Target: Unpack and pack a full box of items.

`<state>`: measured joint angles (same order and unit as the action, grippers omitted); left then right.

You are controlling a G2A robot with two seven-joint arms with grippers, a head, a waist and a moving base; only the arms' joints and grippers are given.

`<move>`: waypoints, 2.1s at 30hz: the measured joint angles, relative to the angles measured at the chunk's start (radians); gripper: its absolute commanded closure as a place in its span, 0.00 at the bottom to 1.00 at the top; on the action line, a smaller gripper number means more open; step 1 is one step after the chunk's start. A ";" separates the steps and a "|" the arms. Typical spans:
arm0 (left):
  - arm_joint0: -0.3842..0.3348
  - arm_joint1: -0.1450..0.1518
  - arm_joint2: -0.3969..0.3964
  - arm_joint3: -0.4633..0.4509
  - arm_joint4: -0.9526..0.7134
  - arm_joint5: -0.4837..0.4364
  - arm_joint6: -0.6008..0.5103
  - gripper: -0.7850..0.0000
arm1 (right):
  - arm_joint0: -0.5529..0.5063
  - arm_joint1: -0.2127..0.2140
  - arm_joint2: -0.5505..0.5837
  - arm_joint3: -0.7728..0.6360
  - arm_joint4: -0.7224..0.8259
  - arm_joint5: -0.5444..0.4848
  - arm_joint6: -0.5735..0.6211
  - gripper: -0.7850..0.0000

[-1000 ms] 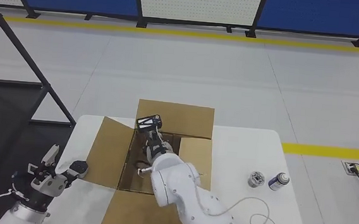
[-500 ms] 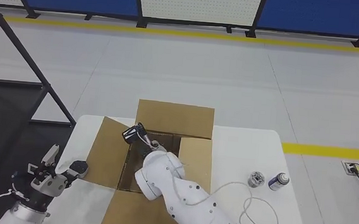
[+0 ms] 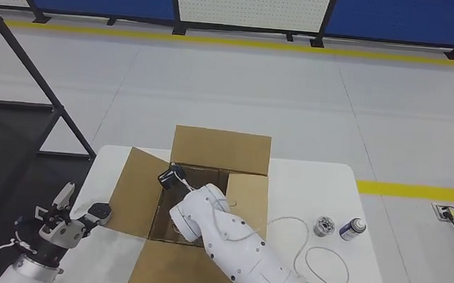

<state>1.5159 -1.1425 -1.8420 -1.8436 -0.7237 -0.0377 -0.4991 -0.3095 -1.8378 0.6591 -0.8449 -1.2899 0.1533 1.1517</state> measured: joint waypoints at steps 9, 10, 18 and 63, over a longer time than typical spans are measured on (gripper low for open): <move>0.000 0.000 0.000 0.000 0.000 0.000 0.000 0.00 | 0.060 -0.056 -0.019 0.169 0.048 -0.017 0.006 1.00; 0.000 0.000 0.000 0.000 0.000 0.000 0.000 0.00 | 0.065 -0.062 -0.021 0.184 0.053 -0.020 0.004 1.00; 0.000 0.000 0.000 0.000 0.000 0.000 0.000 0.00 | 0.101 -0.106 -0.028 0.306 0.087 -0.047 -0.033 1.00; 0.000 0.000 0.000 0.000 0.000 0.000 0.000 0.00 | 0.168 -0.169 0.018 0.507 0.127 0.012 -0.207 0.64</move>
<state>1.5159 -1.1425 -1.8420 -1.8436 -0.7237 -0.0377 -0.4991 -0.1416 -2.0066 0.6768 -0.3383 -1.1633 0.1652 0.9444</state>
